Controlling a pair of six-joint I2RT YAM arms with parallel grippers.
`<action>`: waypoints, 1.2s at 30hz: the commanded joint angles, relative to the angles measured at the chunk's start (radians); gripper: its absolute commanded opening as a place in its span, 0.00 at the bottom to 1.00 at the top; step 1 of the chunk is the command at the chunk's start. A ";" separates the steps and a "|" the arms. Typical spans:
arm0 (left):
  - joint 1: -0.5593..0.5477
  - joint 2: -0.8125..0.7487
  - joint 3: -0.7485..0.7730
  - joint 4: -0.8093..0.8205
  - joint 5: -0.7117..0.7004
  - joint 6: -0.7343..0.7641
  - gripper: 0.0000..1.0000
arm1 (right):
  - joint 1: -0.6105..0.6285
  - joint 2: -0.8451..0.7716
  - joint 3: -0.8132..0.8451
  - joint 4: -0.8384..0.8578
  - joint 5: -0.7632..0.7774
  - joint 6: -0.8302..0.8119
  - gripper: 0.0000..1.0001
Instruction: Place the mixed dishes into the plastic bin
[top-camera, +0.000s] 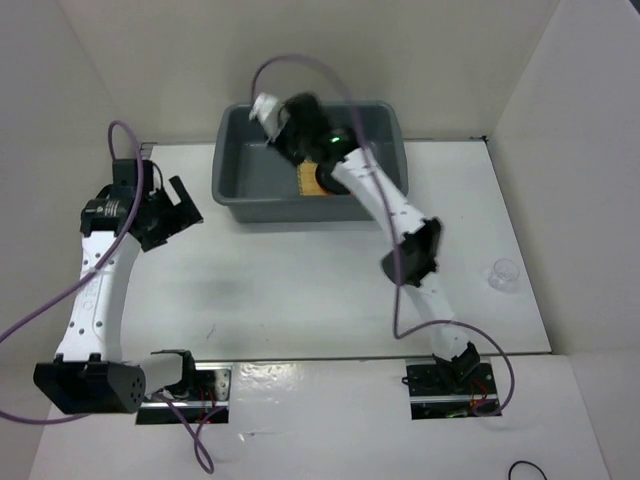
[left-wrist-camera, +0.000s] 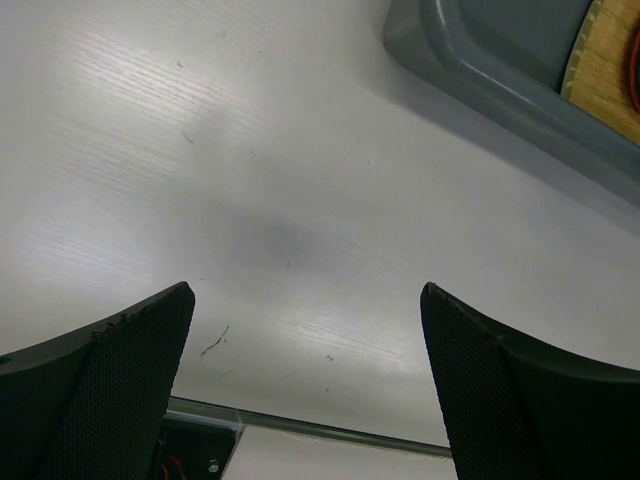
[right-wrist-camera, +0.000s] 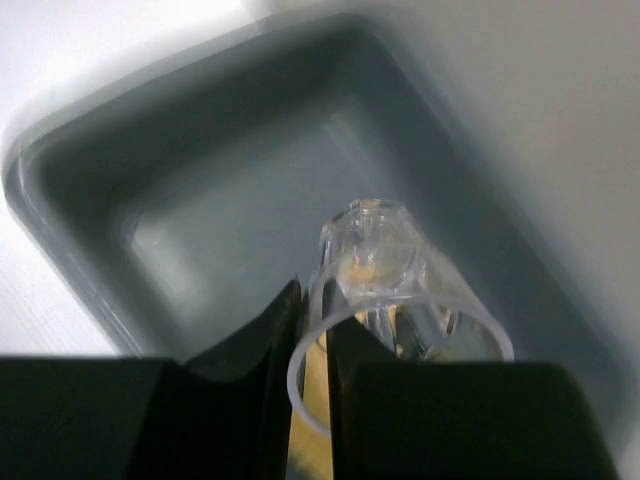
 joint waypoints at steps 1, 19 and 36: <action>0.036 -0.065 -0.042 0.010 0.042 0.018 1.00 | 0.064 0.240 0.302 -0.265 -0.006 -0.064 0.00; 0.056 -0.090 -0.116 -0.048 0.042 -0.032 1.00 | 0.044 0.550 0.441 -0.218 -0.026 -0.225 0.02; 0.056 -0.101 -0.191 -0.042 0.044 -0.051 1.00 | 0.044 0.400 0.441 -0.179 0.003 -0.192 0.84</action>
